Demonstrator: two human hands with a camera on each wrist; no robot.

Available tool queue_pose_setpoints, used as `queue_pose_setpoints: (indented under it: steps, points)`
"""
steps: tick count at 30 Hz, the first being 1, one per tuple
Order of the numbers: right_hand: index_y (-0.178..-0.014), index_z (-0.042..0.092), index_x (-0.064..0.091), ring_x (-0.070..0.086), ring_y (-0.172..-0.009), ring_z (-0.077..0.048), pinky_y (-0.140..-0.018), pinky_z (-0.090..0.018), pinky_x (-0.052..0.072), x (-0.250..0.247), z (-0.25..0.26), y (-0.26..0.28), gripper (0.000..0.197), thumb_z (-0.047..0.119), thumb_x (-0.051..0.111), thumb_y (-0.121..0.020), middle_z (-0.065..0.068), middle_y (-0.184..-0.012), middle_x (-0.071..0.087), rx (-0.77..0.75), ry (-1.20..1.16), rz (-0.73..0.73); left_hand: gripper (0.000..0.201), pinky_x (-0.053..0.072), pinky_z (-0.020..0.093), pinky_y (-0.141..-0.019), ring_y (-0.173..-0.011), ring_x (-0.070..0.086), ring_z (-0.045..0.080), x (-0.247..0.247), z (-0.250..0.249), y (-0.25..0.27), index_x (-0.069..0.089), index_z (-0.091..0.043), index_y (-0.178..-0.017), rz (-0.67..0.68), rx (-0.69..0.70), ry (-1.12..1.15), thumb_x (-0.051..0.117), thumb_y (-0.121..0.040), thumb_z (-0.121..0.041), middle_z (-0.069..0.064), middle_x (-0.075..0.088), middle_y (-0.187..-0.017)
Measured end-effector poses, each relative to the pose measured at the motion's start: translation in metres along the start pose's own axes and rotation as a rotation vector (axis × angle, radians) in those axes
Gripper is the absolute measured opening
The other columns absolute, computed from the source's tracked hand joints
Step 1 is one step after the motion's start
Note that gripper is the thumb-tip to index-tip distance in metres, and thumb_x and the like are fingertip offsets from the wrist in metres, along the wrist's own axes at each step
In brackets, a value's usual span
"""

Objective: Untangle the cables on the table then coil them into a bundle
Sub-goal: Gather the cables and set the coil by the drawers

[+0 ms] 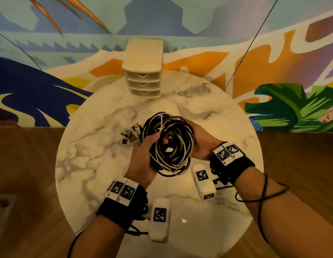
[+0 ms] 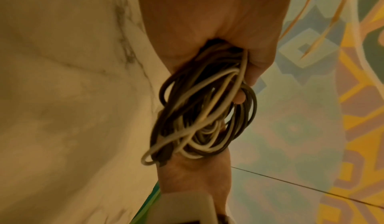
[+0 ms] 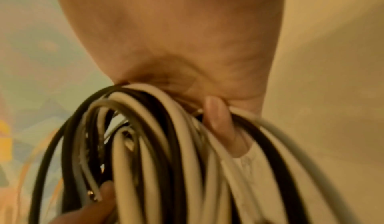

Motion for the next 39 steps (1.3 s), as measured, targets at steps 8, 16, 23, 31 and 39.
queue_pose_setpoints:
  steps: [8, 16, 23, 31, 39]
  points:
    - [-0.123, 0.007, 0.059, 0.063, -0.103, -0.025, -0.094, -0.039, 0.049, 0.021, -0.002, -0.025, 0.044, 0.035, 0.035, -0.099, -0.015, -0.119, 0.063, -0.055, -0.067, -0.027, 0.02, 0.045, 0.052, -0.096, -0.087, 0.06, 0.027, -0.032, -0.022, -0.027, 0.065, -0.011, -0.093, 0.032, -0.086, 0.073, 0.062, -0.076, -0.023, 0.002, 0.062, -0.067]
    - [-0.12, -0.004, 0.055, 0.069, -0.076, -0.02, -0.06, -0.03, 0.057, 0.024, -0.036, -0.039, 0.035, 0.014, 0.042, -0.093, -0.018, -0.101, 0.066, -0.224, -0.14, -0.069, 0.028, 0.054, 0.04, -0.075, -0.074, 0.065, 0.023, -0.042, -0.043, -0.043, 0.067, -0.013, -0.07, 0.068, -0.084, 0.088, 0.049, -0.091, -0.02, 0.0, 0.061, -0.062]
    - [-0.101, -0.001, 0.054, 0.064, -0.05, -0.019, -0.041, -0.024, 0.05, 0.029, -0.016, -0.035, 0.037, 0.021, 0.023, -0.099, -0.013, -0.072, 0.067, -0.108, -0.19, 0.02, 0.021, 0.049, 0.047, -0.09, -0.081, 0.063, 0.024, -0.041, -0.043, -0.041, 0.064, -0.012, -0.098, 0.141, -0.057, 0.062, 0.055, -0.082, -0.022, 0.0, 0.06, -0.064]
    - [-0.121, 0.01, 0.062, 0.062, -0.11, -0.03, -0.091, -0.044, 0.051, 0.026, -0.002, -0.041, 0.079, 0.073, 0.036, -0.079, -0.015, -0.118, 0.066, -0.151, 0.116, -0.043, 0.032, 0.051, 0.049, -0.09, -0.097, 0.058, 0.029, -0.045, -0.036, -0.051, 0.063, -0.01, -0.107, 0.057, -0.04, 0.05, 0.066, -0.078, -0.023, 0.002, 0.063, -0.076]
    - [-0.091, 0.017, 0.072, 0.071, -0.088, -0.02, -0.091, -0.041, 0.054, 0.033, 0.0, -0.056, 0.014, 0.028, 0.067, -0.083, -0.007, -0.093, 0.075, -0.34, 0.475, -0.395, 0.038, 0.053, 0.037, -0.085, -0.091, 0.065, 0.018, -0.036, -0.039, -0.055, 0.061, -0.01, -0.115, 0.066, -0.005, -0.017, 0.063, -0.08, -0.025, 0.0, 0.068, -0.084]
Point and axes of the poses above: each hand's wrist, its own y-axis away from the middle knuckle, its own x-axis out of the palm, z = x × y, the point moved 2 cm from there along -y, towards the middle knuckle
